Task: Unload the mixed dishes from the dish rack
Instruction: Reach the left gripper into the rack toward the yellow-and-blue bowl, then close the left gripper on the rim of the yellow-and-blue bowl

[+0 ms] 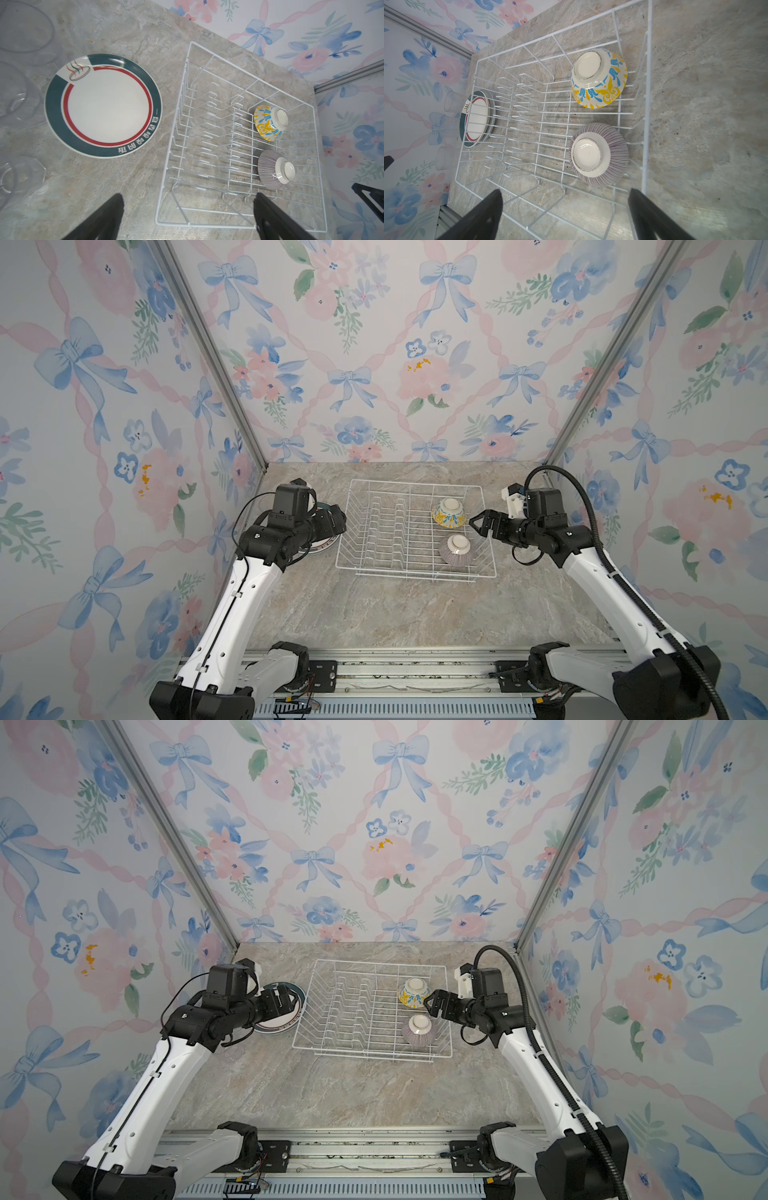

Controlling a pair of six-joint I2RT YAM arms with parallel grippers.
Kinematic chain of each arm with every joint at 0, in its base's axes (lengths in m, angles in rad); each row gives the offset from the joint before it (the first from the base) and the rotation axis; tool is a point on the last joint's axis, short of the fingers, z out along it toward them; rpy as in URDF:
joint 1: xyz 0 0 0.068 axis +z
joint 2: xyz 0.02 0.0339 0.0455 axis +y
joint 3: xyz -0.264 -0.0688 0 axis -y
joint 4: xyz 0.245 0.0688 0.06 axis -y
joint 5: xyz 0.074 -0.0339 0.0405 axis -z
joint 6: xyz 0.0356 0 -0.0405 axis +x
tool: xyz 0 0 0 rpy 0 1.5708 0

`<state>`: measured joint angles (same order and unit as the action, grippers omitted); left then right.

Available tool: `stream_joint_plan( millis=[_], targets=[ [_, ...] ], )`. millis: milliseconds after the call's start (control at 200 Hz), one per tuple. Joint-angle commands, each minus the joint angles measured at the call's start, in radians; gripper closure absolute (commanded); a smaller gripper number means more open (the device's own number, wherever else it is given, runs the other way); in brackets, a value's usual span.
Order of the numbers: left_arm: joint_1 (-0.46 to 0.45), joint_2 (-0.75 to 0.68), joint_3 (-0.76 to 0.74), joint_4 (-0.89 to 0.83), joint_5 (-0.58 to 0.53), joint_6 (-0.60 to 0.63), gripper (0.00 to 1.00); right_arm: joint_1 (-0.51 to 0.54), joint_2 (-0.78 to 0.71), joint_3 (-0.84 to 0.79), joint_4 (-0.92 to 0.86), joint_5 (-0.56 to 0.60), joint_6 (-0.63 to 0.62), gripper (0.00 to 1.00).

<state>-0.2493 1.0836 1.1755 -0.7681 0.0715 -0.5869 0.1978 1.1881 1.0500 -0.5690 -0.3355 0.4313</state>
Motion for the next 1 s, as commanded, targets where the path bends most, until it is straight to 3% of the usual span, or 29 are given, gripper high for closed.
stream_joint_plan(
  millis=[0,295,555,780,995],
  targets=[
    [-0.086,0.003,-0.040,0.122,-0.018,-0.074,0.02,-0.005,0.023,0.026,-0.040,0.005,0.002,0.03],
    [-0.314,0.213,-0.016,0.345,-0.056,-0.119,0.02,-0.005,0.025,0.053,-0.129,0.039,-0.048,0.03],
    [-0.426,0.520,0.139,0.501,0.016,-0.156,0.02,-0.018,0.050,0.021,-0.138,0.029,-0.050,0.03],
    [-0.446,0.785,0.360,0.528,0.069,-0.193,0.02,-0.035,0.115,0.056,-0.117,0.020,-0.033,0.03],
    [-0.398,0.997,0.554,0.530,0.168,-0.205,0.02,-0.048,0.170,0.118,-0.104,0.068,0.004,0.03]
  ],
)
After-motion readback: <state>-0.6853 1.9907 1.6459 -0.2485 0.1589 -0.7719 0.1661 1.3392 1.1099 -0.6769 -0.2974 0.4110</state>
